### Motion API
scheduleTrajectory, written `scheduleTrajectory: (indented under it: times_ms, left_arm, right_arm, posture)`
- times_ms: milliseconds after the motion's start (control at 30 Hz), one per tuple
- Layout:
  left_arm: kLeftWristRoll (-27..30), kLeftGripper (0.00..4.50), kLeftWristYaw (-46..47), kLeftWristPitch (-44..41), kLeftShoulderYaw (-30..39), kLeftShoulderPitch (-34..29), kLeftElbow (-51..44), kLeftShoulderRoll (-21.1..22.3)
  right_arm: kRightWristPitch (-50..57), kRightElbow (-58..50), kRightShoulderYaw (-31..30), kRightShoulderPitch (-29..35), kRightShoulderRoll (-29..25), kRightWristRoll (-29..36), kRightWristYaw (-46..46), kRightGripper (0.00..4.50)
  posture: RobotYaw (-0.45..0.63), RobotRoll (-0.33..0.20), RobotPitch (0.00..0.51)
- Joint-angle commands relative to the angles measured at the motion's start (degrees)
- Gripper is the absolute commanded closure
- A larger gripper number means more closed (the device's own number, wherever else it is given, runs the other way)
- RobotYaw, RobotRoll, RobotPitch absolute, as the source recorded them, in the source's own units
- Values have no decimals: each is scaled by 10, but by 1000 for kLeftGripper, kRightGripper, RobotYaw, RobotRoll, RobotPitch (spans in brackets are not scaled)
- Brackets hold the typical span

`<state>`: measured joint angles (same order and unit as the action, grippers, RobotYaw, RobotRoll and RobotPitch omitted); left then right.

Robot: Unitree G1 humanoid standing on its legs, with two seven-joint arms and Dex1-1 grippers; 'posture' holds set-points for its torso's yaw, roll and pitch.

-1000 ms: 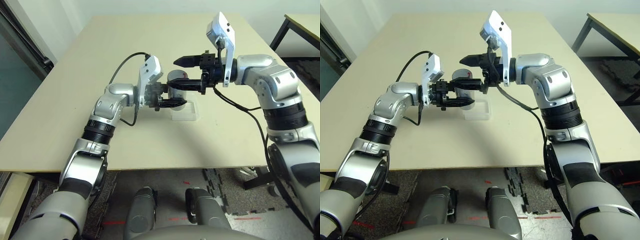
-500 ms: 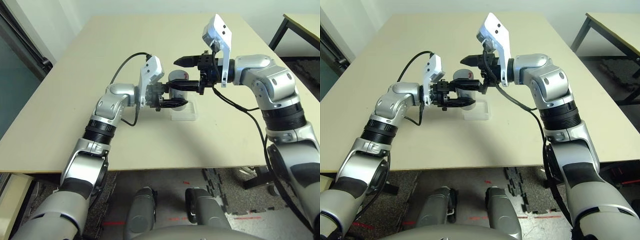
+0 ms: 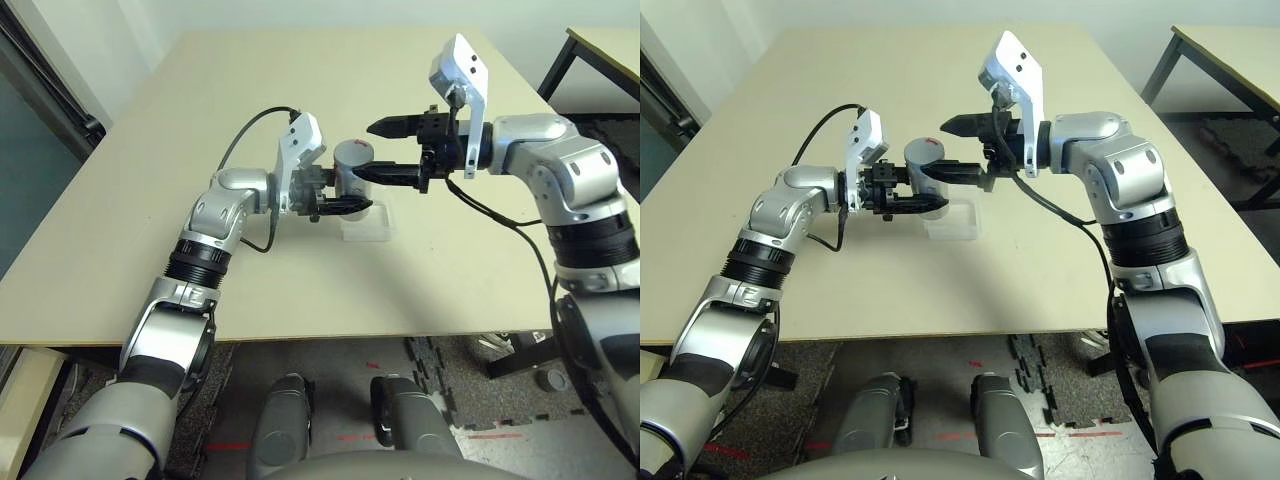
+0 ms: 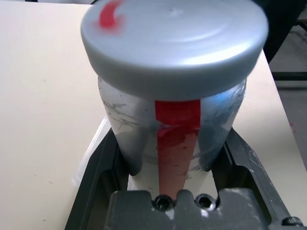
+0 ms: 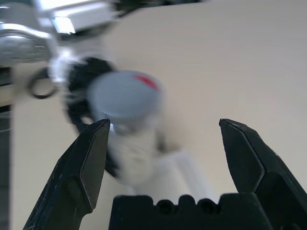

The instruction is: Pour the medicine from the bottle into the box.

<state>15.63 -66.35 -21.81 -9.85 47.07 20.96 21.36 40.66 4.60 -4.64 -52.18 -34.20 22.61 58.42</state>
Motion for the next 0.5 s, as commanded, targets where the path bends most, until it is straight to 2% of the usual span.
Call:
scheduleTrajectory:
  times_ms: [33, 200, 333, 500]
  left_arm:
    - [-2, 1999, -8, 8, -1, 10, 6, 0]
    - [-3, 1999, -8, 13, 0, 11, 12, 0]
    - [-3, 1999, -8, 15, 1, 12, 17, 1]
    - [-4, 1999, -8, 19, 1, 16, 25, 1]
  right_arm:
    - [5, 3, 17, 4, -13, 3, -4, 0]
    - [-1, 13, 23, 4, -24, 0, -4, 0]
    - [28, -27, 13, 28, -38, 23, 22, 0]
    - [73, -74, 17, 29, -12, 59, 8, 0]
  posture:
    - [5, 0, 106]
    - [2, 0, 105]
    - [0, 0, 105]
    - [0, 0, 104]
